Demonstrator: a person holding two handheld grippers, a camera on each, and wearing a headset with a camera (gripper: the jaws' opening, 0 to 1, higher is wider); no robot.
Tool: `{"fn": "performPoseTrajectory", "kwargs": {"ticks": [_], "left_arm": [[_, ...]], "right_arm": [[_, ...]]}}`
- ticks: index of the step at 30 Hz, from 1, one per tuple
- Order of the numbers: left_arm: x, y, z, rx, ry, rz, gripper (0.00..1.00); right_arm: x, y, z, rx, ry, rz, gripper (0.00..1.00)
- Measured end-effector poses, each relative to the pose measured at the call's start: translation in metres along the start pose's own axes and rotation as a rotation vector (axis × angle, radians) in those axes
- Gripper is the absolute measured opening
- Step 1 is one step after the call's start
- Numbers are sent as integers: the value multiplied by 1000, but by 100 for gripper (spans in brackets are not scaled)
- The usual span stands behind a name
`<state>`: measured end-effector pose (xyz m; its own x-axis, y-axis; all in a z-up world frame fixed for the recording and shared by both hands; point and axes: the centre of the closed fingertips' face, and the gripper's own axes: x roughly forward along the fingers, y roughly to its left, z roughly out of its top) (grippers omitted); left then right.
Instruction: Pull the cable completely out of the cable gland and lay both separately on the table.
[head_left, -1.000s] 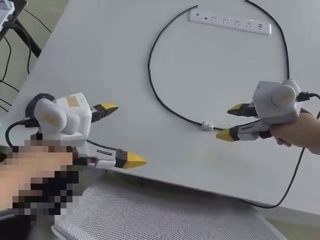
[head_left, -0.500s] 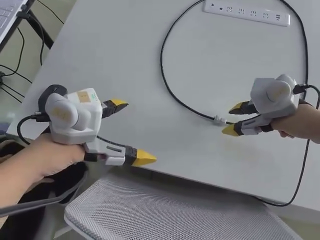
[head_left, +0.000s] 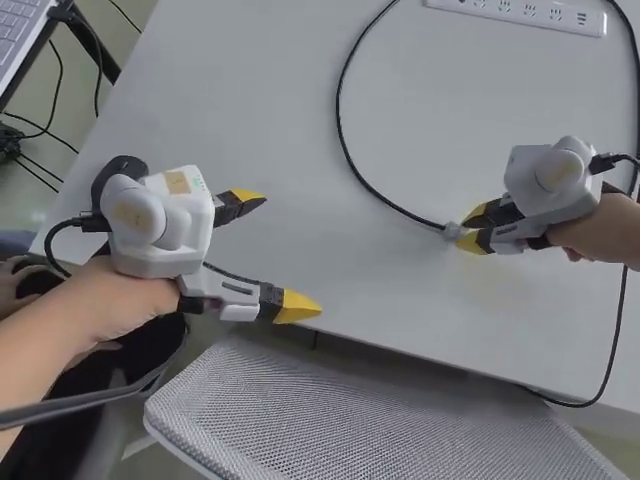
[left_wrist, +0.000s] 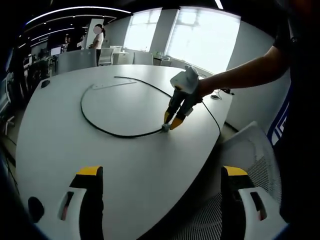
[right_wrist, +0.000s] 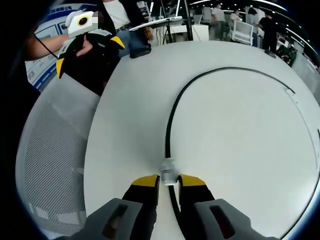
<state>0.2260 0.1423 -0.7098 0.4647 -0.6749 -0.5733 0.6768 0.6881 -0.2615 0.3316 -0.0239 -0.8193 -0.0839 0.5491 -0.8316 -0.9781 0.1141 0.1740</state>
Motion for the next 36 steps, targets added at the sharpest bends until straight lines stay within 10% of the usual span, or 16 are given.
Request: {"fn": "performPoseTrajectory", "kwargs": {"ticks": [20,36], "left_arm": [[4,-3,3,0,-12,-11,97],[24,-13,43,61,-59,-63,96]], "right_arm": [[-9,7,9,11,3,-7,7],[-52,39,40,0,-32,28,6]]}}
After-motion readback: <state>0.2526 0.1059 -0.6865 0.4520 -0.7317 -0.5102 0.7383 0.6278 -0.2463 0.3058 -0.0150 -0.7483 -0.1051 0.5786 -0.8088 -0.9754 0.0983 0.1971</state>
